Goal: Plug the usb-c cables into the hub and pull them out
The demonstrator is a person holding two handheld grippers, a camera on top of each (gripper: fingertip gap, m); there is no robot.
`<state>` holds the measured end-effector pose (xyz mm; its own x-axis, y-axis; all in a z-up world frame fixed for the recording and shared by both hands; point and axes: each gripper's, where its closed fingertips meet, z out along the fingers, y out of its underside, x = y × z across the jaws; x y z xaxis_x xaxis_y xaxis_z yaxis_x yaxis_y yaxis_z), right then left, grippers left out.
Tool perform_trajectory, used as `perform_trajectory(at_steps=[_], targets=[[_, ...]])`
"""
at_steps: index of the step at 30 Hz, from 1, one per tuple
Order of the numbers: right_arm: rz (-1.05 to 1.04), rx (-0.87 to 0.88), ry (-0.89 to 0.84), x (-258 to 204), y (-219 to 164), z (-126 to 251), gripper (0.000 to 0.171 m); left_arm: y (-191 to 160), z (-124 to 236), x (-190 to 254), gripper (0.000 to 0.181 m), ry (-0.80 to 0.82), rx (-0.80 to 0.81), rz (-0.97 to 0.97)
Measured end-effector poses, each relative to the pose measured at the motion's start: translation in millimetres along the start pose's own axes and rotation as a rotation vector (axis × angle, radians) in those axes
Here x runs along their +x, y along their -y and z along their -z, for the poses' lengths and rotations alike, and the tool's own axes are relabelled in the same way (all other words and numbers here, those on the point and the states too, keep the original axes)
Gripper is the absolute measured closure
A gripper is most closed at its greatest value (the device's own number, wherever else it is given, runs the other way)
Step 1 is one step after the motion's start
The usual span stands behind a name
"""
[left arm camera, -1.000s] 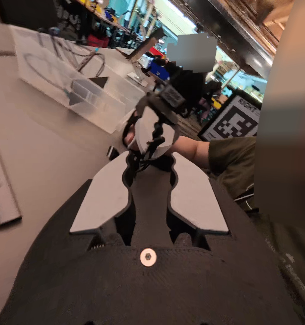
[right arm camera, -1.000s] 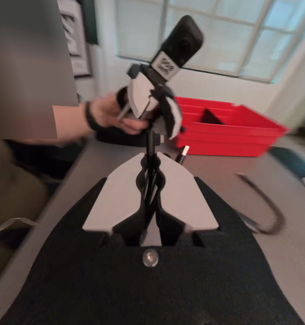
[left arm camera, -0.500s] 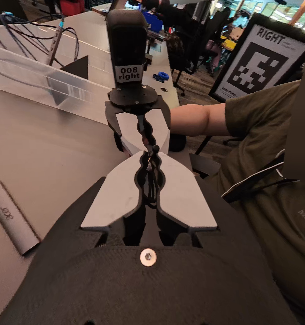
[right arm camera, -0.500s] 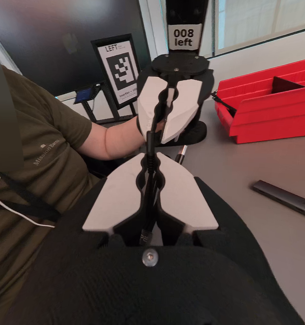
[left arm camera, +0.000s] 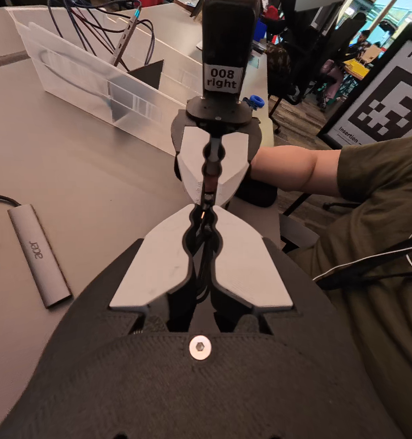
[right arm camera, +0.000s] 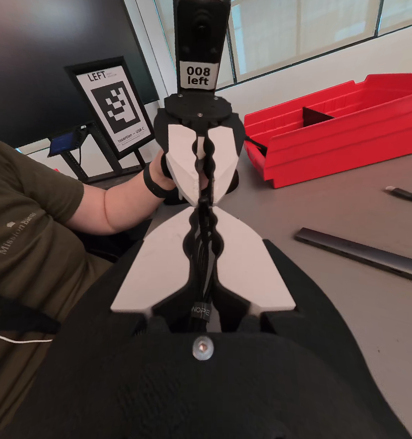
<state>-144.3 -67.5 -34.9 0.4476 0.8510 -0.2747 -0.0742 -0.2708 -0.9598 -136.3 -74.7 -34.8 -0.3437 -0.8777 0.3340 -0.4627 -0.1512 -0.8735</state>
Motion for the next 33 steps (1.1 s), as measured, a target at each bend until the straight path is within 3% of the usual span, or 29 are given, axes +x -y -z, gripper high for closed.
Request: perform_trajectory(at_steps=[3, 10, 33], targets=[[-0.008, 0.0, -0.01, 2, 0, 1, 0.163, -2, 3, 6, 0.159, -0.078, -0.005, 0.051], [-0.019, -0.004, -0.005, 4, -2, 1, 0.163, -10, 6, -5, 0.179, -0.107, 0.028, 0.12], [-0.115, 0.024, -0.082, 19, -5, -2, 0.153, -13, 0, -19, 0.18, -0.019, 0.036, 0.087]])
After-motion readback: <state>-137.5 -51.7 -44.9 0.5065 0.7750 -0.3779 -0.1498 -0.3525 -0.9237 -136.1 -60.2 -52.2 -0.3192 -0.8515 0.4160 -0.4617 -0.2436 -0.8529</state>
